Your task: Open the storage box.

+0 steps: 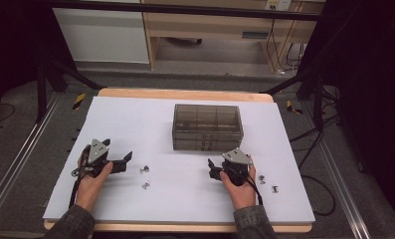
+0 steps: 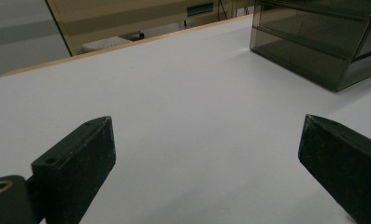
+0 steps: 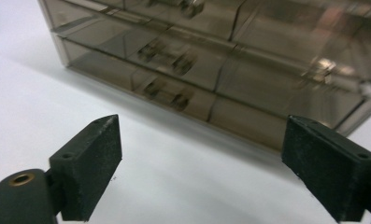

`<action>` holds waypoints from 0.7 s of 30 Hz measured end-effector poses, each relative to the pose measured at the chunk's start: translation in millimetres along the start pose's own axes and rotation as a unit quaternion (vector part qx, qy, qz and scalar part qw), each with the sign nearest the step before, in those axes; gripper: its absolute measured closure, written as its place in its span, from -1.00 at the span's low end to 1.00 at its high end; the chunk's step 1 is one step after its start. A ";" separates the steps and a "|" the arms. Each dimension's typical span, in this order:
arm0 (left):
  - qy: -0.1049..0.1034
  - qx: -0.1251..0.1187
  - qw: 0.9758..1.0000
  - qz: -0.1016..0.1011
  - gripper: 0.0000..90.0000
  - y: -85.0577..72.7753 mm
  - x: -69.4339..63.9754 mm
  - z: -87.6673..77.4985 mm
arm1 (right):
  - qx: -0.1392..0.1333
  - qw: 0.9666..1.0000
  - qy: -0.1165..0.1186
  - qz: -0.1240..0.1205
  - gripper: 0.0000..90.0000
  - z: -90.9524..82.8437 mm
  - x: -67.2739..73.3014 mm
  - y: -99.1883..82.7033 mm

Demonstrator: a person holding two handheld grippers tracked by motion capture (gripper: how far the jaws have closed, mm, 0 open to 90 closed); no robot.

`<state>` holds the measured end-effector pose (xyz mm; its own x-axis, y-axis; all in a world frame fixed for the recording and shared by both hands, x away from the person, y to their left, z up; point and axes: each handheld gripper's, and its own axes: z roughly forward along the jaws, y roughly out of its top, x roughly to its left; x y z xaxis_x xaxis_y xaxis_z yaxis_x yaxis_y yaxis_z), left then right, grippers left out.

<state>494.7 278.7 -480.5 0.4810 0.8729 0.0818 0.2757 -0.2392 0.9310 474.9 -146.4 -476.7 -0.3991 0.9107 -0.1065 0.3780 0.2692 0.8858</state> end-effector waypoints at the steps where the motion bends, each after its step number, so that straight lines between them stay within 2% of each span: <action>1: 0.000 0.000 1.000 0.000 -0.91 0.0 0.0 0.0 | 0.000 1.000 0.000 0.000 -0.73 0.0 0.0 0.0; 2: -0.001 0.000 1.000 -0.002 -0.91 0.0 0.4 0.0 | 0.003 0.999 -0.028 -0.038 -0.73 -2.1 2.5 3.9; 3: -0.001 0.000 1.000 -0.004 -0.91 0.0 0.6 0.1 | 0.003 0.999 -0.028 -0.038 -0.73 -2.1 2.5 3.9; 4: 0.000 0.002 1.000 -0.005 -0.91 0.0 0.8 0.2 | 0.007 0.995 -0.056 -0.084 -0.74 -4.1 6.8 6.8; 6: 0.000 0.005 1.000 -0.004 -0.91 0.2 0.8 0.8 | 0.011 0.989 -0.078 -0.124 -0.73 -5.8 11.0 9.0; 7: 0.000 0.005 1.000 -0.004 -0.91 0.2 0.8 0.8 | 0.011 0.989 -0.078 -0.124 -0.73 -5.8 11.0 9.0; 9: -0.001 0.006 1.000 -0.004 -0.91 0.4 0.9 1.2 | 0.019 0.982 -0.093 -0.162 -0.71 -6.2 15.1 10.9; 10: -0.001 0.007 1.000 -0.005 -0.91 0.4 1.0 1.2 | 0.023 0.976 -0.108 -0.186 -0.68 -5.8 17.7 11.9; 11: 0.000 0.006 1.000 -0.006 -0.91 0.3 1.1 1.2 | 0.029 0.966 -0.122 -0.224 -0.59 -5.7 21.5 13.9; 12: -0.001 0.006 1.000 -0.007 -0.91 0.3 1.3 1.1 | 0.029 0.966 -0.122 -0.224 -0.59 -5.7 21.5 13.9; 13: -0.002 0.006 1.000 -0.007 -0.91 0.3 1.5 1.1 | 0.031 0.963 -0.126 -0.238 -0.57 -5.7 22.8 14.8; 14: -0.003 0.006 1.000 -0.007 -0.90 0.3 1.6 0.9 | 0.030 0.952 -0.139 -0.270 -0.49 -5.6 26.1 17.6; 15: -0.003 0.006 1.000 -0.007 -0.90 0.3 1.6 0.9 | 0.030 0.952 -0.139 -0.270 -0.49 -5.6 26.1 17.6; 16: -0.003 0.006 1.000 -0.007 -0.90 0.3 1.6 0.9 | 0.030 0.948 -0.142 -0.282 -0.47 -5.0 27.3 19.0; 18: -0.003 0.006 1.000 -0.006 -0.90 0.2 1.3 1.0 | 0.035 0.938 -0.149 -0.310 -0.42 -2.8 29.7 20.8; 19: -0.003 0.006 1.000 -0.005 -0.90 0.2 1.1 1.1 | 0.037 0.935 -0.152 -0.318 -0.39 -2.0 30.6 20.8; 20: -0.003 0.007 1.000 -0.003 -0.90 0.2 0.9 1.1 | 0.038 0.928 -0.153 -0.339 -0.31 0.7 34.3 20.4; 21: -0.003 0.007 1.000 -0.003 -0.90 0.2 0.9 1.1 | 0.038 0.925 -0.152 -0.346 -0.28 1.6 35.4 20.2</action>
<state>496.1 278.9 -480.6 0.4843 0.8718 0.0735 0.2898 -0.2391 0.9268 469.8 -108.2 -463.3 -0.3183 0.5544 -0.7690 0.1818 0.8318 0.5244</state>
